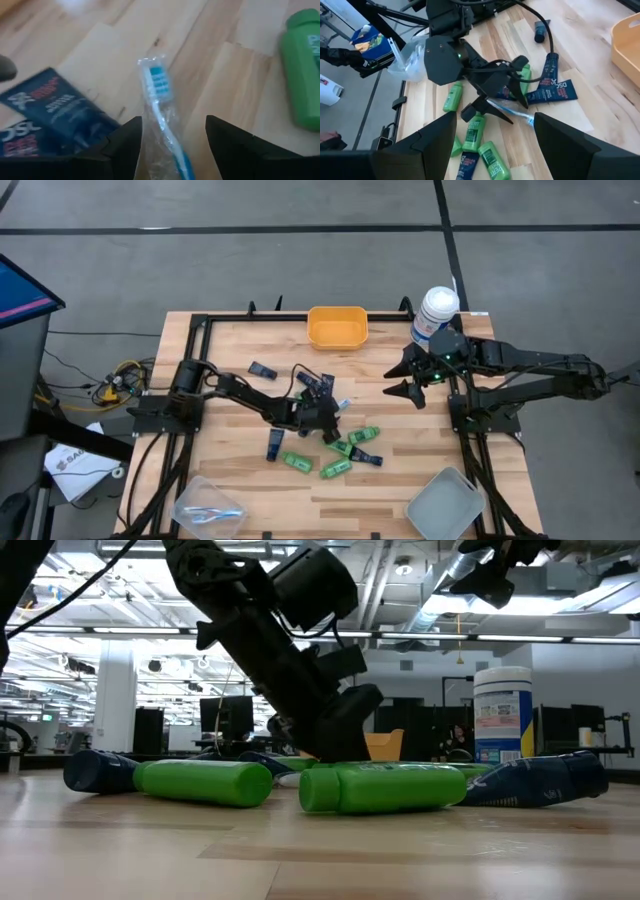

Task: Pick & Place Travel size toiletries
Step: Put the light blue toothbrush into the transparent bin

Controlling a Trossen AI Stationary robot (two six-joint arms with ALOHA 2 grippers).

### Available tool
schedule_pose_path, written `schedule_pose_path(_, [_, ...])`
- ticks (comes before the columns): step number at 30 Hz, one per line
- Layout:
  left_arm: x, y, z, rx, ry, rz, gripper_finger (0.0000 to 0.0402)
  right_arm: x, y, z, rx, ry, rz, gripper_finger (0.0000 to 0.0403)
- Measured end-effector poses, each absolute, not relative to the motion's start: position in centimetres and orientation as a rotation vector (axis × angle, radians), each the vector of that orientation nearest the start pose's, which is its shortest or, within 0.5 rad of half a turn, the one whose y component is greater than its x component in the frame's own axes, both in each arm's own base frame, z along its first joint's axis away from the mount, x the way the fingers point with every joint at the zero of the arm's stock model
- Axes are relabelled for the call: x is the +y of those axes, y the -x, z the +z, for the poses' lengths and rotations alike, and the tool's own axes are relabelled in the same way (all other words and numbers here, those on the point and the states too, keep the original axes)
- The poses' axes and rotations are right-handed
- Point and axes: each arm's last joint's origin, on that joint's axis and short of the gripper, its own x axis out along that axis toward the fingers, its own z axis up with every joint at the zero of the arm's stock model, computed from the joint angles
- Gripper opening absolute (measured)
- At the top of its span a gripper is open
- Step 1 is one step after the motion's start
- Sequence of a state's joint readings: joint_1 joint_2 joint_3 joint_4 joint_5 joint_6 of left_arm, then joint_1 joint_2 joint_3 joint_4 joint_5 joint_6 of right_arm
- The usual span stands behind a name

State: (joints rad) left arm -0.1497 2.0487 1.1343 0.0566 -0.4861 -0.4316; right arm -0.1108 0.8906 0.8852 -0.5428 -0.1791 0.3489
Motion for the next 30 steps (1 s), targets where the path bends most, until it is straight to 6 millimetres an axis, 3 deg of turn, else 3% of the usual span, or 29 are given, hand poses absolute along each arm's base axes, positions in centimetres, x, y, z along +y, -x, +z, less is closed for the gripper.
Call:
schedule_pose_path(7, [-4.5, -39.2, 10.5, 0.812, 0.197, 0.478, 0.0178, -1.5, -18.1, 31.7, 0.549, -0.419, -0.029, 0.0258])
schedule_pose_path(19, [-4.3, -39.0, 10.5, 0.842, 0.229, 0.444, 0.0019, -1.5, -18.1, 31.7, 0.549, -0.419, -0.029, 0.0258])
schedule_pose_path(23, [-4.3, -39.1, 10.8, 0.831, 0.242, 0.434, 0.0023, -1.5, -18.1, 31.7, 0.548, -0.420, -0.029, 0.0258])
schedule_pose_path(26, [-4.1, -38.8, 11.9, 0.818, 0.239, 0.426, 0.0027, -1.5, -18.1, 31.7, 0.546, -0.421, -0.029, 0.0258])
schedule_pose_path(30, [-3.5, -38.7, 16.0, 0.709, 0.237, 0.399, 0.0017, -1.5, -18.1, 31.8, 0.545, -0.422, -0.029, 0.0258])
